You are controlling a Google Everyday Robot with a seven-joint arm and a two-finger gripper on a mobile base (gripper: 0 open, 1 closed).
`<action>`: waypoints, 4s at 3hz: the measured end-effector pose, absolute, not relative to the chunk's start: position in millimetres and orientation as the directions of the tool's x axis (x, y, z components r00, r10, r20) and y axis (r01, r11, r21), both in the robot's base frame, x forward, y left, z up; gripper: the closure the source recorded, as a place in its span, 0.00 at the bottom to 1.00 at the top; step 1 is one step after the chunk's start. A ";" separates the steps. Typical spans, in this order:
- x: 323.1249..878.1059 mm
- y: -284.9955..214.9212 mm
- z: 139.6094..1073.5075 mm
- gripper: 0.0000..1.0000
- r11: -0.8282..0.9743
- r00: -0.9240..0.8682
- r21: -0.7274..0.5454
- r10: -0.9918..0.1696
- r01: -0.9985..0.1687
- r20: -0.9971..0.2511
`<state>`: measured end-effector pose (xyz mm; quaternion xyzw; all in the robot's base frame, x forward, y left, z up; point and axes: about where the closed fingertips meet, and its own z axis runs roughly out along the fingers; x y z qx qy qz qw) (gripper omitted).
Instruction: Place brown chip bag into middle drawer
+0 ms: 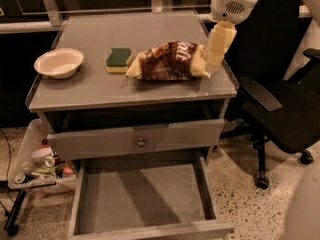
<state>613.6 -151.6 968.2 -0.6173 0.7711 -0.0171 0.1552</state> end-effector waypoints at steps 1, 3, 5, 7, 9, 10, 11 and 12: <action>624.1 -148.7 966.7 0.00 0.241 -0.188 -0.231 -0.955 -0.943 -0.232; 674.3 -121.6 944.7 0.00 0.225 -0.164 -0.217 -0.950 -0.950 -0.267; 723.0 -85.5 922.3 0.00 0.191 -0.131 -0.200 -0.952 -0.961 -0.277; 723.8 -72.7 881.9 0.00 0.239 -0.202 -0.078 -0.924 -0.968 -0.325; 729.1 -66.1 863.4 0.18 0.257 -0.223 -0.055 -0.912 -0.965 -0.346; 735.1 -62.4 861.1 0.42 0.261 -0.221 -0.068 -0.908 -0.963 -0.357; 735.2 -62.3 861.1 0.64 0.261 -0.221 -0.068 -0.908 -0.963 -0.357; 735.2 -62.3 861.1 0.88 0.261 -0.221 -0.068 -0.908 -0.963 -0.357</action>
Offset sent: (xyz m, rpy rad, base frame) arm 0.0411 0.0188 -0.0133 0.0621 -0.0124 0.0297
